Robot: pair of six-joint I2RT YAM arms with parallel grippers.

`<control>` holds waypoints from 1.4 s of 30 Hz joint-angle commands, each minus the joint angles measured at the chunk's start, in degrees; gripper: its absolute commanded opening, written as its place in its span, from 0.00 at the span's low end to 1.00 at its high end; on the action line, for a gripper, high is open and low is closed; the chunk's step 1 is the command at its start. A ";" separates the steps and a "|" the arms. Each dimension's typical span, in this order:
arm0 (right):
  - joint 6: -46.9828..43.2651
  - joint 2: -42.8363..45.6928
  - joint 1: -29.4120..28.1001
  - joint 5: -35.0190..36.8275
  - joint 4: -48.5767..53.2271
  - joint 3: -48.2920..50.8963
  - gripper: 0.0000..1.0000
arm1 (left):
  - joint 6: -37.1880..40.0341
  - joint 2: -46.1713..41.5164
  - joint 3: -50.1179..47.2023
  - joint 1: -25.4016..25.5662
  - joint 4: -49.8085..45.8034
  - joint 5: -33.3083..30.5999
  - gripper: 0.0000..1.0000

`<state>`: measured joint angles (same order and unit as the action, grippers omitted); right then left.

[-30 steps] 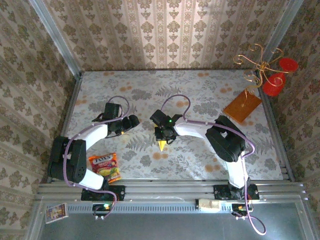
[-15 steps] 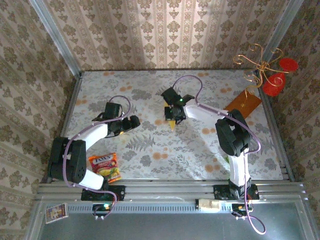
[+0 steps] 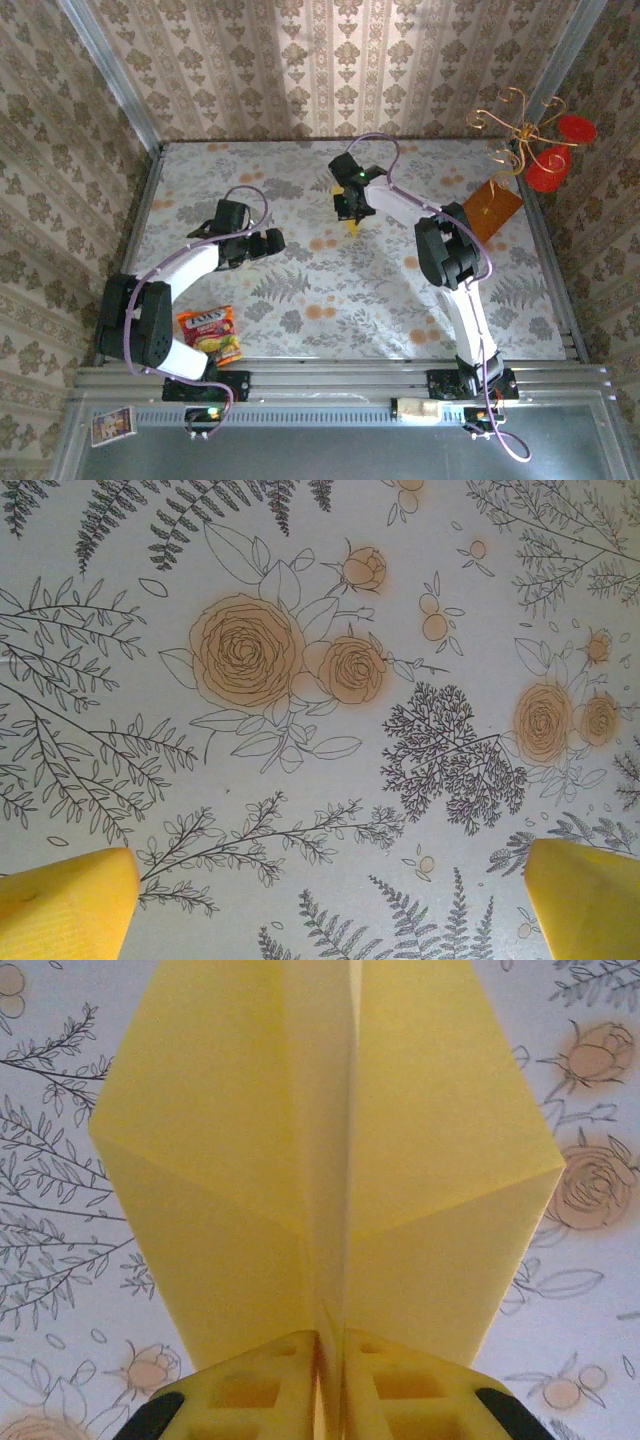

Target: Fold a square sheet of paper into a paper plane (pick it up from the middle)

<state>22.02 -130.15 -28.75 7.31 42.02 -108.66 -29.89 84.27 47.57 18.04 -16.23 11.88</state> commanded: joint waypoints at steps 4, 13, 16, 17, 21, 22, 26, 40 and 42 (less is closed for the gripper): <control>-1.93 -3.51 0.14 -0.91 5.76 -4.31 0.17 | 1.15 0.10 1.41 0.96 -1.96 -1.57 1.00; -1.19 -5.10 0.18 -2.24 6.78 -4.54 0.23 | 1.04 1.58 1.90 1.60 -1.63 -1.52 1.00; -1.08 -5.54 0.17 -2.17 6.76 -4.53 0.25 | 1.06 1.82 1.89 1.69 -1.70 -1.64 1.00; -1.02 -5.70 0.18 -2.05 6.79 -4.54 0.26 | 1.05 1.86 1.91 1.73 -1.69 -1.67 1.00; -0.89 -6.30 0.19 -1.82 6.53 -4.59 0.28 | 1.07 1.98 1.81 1.73 -1.72 -1.69 1.00; -0.92 -6.48 0.13 -1.62 6.50 -4.62 0.29 | 1.06 2.08 1.74 1.69 -1.76 -1.77 1.00; -0.72 -7.11 0.09 -0.66 6.54 -4.63 0.32 | 0.97 2.29 1.60 1.69 -1.69 -1.77 1.00; 5.88 -9.73 -0.78 5.78 6.78 -4.28 0.44 | 0.96 3.27 1.62 1.82 -1.61 -1.94 1.00; 7.75 -10.00 -0.78 6.21 7.02 -4.53 0.45 | 1.04 3.35 1.65 1.82 -1.56 -1.89 1.00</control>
<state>25.82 -136.18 -29.56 10.41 46.63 -113.01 -29.89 86.76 48.10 19.53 -17.02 10.59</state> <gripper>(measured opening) 0.446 0.997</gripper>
